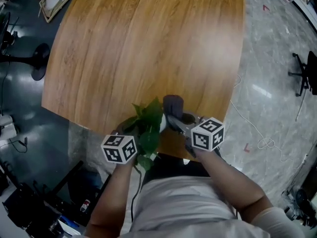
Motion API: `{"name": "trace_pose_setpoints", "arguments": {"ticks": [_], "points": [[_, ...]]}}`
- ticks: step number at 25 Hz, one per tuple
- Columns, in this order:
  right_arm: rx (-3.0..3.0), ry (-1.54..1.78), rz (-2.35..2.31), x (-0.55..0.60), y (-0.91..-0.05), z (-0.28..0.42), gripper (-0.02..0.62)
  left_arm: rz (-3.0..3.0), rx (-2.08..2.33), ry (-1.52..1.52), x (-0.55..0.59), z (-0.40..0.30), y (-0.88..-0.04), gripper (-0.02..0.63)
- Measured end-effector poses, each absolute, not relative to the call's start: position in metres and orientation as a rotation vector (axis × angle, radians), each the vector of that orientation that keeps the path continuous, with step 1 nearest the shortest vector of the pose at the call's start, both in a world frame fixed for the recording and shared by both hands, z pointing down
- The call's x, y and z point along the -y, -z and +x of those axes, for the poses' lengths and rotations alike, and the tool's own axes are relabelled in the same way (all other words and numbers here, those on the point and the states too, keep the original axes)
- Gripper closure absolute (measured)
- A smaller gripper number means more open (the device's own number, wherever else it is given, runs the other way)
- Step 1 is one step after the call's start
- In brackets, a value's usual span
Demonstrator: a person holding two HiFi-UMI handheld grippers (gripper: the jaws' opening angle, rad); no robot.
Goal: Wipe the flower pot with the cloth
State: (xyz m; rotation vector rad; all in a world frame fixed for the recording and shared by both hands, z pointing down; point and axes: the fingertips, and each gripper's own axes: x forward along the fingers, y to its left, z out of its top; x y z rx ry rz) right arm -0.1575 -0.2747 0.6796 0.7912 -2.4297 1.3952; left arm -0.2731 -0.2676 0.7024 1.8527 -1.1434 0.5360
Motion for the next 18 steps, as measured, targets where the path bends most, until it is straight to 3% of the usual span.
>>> {"name": "trace_pose_setpoints", "arguments": {"ticks": [3, 11, 18], "points": [[2.338, -1.445, 0.82, 0.272, -0.705, -0.146, 0.531, 1.935, 1.13, -0.577, 0.266, -0.265, -0.696, 0.584], [2.581, -1.501, 0.61, 0.28, -0.619, -0.184, 0.531, 1.963, 1.108, -0.621, 0.263, -0.265, -0.695, 0.584], [2.361, -1.468, 0.807, 0.289, -0.717, -0.153, 0.531, 1.882, 1.134, -0.532, 0.264, -0.265, -0.699, 0.586]]}}
